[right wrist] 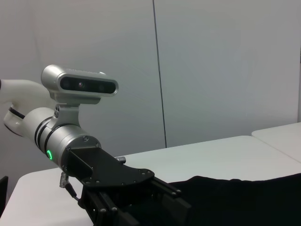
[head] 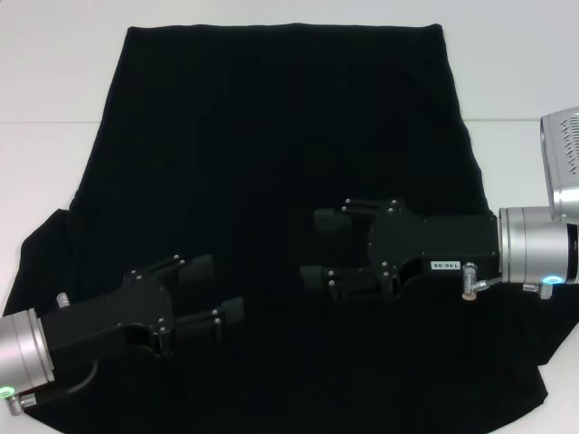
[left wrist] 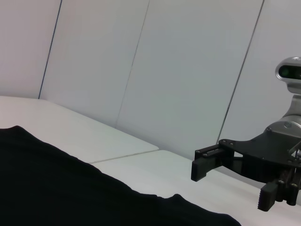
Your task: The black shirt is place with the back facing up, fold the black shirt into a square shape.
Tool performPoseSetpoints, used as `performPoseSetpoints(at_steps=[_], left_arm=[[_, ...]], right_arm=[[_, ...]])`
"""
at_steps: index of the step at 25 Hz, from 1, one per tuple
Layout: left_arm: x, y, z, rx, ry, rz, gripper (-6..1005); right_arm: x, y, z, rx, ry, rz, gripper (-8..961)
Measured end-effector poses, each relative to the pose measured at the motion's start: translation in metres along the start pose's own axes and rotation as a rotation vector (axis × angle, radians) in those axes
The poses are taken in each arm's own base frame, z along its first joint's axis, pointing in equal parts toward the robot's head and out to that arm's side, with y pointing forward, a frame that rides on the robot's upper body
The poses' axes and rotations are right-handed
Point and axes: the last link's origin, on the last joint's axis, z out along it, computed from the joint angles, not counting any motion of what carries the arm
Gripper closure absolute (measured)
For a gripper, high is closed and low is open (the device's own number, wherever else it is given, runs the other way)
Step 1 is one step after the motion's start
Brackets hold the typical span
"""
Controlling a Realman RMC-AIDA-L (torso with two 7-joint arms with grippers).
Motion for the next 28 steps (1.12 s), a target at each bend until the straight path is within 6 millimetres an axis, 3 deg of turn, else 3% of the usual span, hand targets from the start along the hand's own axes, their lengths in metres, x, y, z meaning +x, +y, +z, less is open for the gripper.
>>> performPoseSetpoints(at_steps=[17, 28], left_arm=[[0.000, -0.002, -0.001, 0.016, 0.004, -0.037, 139], [0.006, -0.041, -0.022, 0.256, -0.038, -0.323, 140]], right_arm=[[0.000, -0.001, 0.000, 0.009, -0.004, 0.002, 99], [0.000, -0.002, -0.001, 0.023, -0.017, 0.013, 98]])
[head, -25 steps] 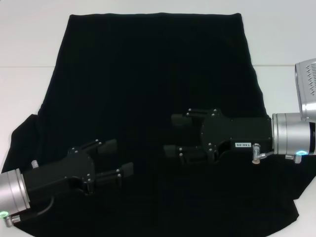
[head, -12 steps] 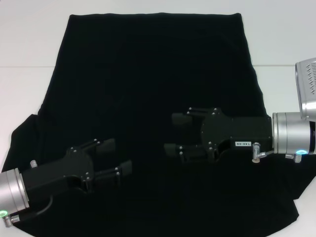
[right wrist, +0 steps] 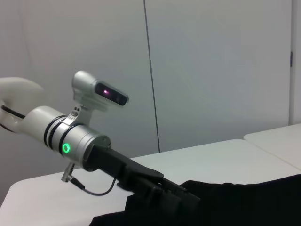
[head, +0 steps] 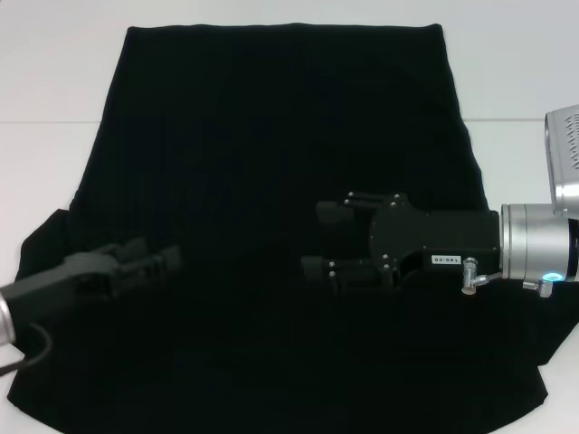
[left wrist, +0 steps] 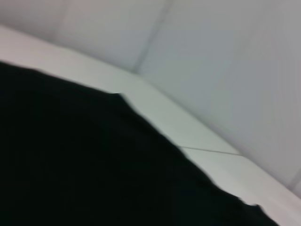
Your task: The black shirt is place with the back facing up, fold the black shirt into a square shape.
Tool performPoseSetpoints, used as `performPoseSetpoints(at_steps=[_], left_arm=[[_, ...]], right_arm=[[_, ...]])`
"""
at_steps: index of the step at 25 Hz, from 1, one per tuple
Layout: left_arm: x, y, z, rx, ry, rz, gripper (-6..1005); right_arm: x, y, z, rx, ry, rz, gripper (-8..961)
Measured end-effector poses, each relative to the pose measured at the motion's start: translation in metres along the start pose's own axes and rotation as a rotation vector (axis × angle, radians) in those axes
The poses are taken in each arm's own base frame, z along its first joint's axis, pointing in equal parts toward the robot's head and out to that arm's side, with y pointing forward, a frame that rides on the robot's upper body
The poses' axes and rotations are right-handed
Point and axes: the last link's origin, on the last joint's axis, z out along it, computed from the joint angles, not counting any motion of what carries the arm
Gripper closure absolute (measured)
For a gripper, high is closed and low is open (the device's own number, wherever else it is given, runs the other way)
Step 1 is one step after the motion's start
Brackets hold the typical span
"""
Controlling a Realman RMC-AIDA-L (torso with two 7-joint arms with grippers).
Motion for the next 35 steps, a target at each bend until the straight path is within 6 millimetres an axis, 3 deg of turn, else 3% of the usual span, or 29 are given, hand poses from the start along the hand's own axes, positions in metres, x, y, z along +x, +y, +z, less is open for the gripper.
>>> performPoseSetpoints(at_steps=[6, 18, 28, 35], left_arm=[[0.021, -0.019, -0.028, 0.105, -0.012, -0.100, 140], [0.029, -0.044, -0.073, 0.345, -0.181, -0.188, 139], [0.021, -0.055, -0.083, 0.446, -0.259, -0.212, 139], [0.019, -0.054, -0.084, 0.443, -0.273, -0.218, 192]], right_arm=[[-0.002, 0.000, 0.002, 0.001, -0.012, 0.001, 98], [-0.009, -0.004, 0.004, 0.019, -0.045, 0.000, 98], [-0.009, -0.005, 0.006, 0.025, -0.043, 0.003, 99], [-0.009, -0.005, 0.006, 0.026, -0.044, 0.006, 98]])
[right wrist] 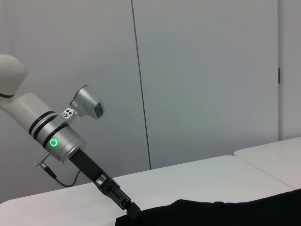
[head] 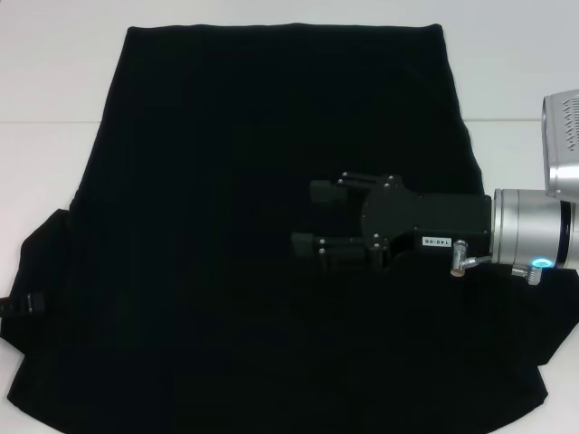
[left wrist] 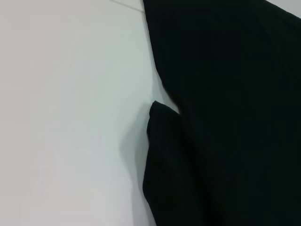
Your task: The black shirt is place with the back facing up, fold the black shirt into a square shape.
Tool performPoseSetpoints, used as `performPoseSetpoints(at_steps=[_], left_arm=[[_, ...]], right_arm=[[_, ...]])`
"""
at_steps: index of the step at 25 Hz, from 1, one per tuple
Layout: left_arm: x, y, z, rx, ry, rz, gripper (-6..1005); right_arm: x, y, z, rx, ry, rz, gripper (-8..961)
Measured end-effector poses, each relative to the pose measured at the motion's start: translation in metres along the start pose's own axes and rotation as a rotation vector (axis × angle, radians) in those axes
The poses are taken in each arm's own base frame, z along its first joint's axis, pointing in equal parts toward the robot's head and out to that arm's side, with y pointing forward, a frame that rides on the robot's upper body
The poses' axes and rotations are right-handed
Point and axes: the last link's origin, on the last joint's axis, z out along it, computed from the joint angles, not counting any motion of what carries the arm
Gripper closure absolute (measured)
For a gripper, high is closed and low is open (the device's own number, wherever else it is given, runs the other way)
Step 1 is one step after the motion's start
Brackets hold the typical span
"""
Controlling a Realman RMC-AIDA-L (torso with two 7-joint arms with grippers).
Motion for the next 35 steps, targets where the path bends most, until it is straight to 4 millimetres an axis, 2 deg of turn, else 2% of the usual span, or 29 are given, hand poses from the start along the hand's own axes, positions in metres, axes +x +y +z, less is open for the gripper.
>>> performPoseSetpoints(at_steps=[15, 25, 28, 35], left_arm=[[-0.005, -0.003, -0.001, 0.029, -0.056, 0.015, 350], [-0.005, -0.004, -0.001, 0.032, -0.054, 0.014, 786], [-0.004, -0.005, -0.002, 0.035, -0.045, 0.010, 996], [-0.003, -0.011, -0.008, 0.047, -0.008, -0.019, 998]], right_arm=[[-0.001, 0.000, 0.000, 0.000, -0.002, -0.001, 98], [-0.001, 0.000, 0.000, 0.004, -0.009, 0.002, 99], [-0.001, 0.000, -0.001, 0.006, -0.011, 0.001, 98], [-0.003, -0.001, 0.001, 0.004, -0.013, -0.008, 99]])
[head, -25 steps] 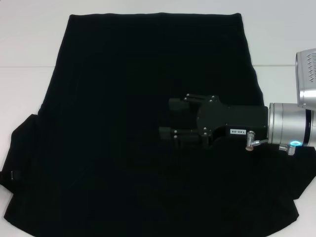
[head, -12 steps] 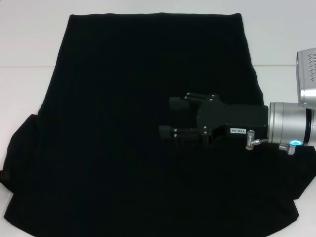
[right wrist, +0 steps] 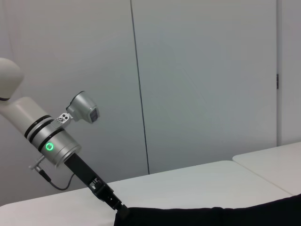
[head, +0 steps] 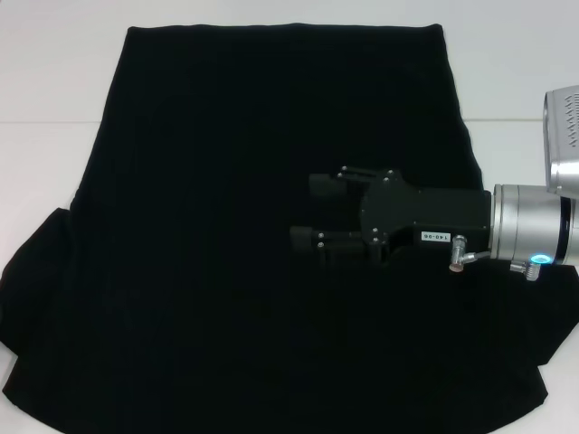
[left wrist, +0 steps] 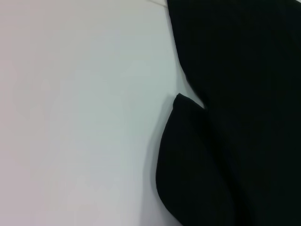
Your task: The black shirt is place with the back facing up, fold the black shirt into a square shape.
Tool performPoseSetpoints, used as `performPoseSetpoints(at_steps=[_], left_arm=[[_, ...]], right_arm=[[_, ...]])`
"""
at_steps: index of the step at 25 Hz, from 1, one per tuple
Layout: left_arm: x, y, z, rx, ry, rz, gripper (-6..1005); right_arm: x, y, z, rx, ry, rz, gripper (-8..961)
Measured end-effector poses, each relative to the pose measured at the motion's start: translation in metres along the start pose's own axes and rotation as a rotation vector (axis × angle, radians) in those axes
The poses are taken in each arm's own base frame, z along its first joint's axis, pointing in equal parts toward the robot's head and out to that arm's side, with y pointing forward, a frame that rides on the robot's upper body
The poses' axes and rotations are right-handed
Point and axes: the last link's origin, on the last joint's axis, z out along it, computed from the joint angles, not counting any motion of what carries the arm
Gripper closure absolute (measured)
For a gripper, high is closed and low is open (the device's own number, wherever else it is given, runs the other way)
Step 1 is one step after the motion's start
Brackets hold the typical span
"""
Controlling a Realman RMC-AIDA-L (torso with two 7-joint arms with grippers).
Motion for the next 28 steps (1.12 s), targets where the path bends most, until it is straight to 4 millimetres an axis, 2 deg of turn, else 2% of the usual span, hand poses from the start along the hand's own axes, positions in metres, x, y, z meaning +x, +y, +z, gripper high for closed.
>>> performPoseSetpoints(at_steps=[7, 20, 28], left_arm=[[0.002, -0.002, -0.001, 0.012, 0.009, 0.004, 998], [0.027, -0.004, 0.003, 0.061, 0.058, 0.041, 998], [0.029, -0.005, 0.002, 0.075, 0.059, 0.045, 998]], right_arm=[[-0.002, -0.001, 0.000, 0.006, -0.010, -0.001, 99], [-0.003, -0.002, 0.002, 0.016, -0.021, 0.002, 99], [-0.002, -0.002, 0.001, 0.018, -0.021, 0.005, 99]])
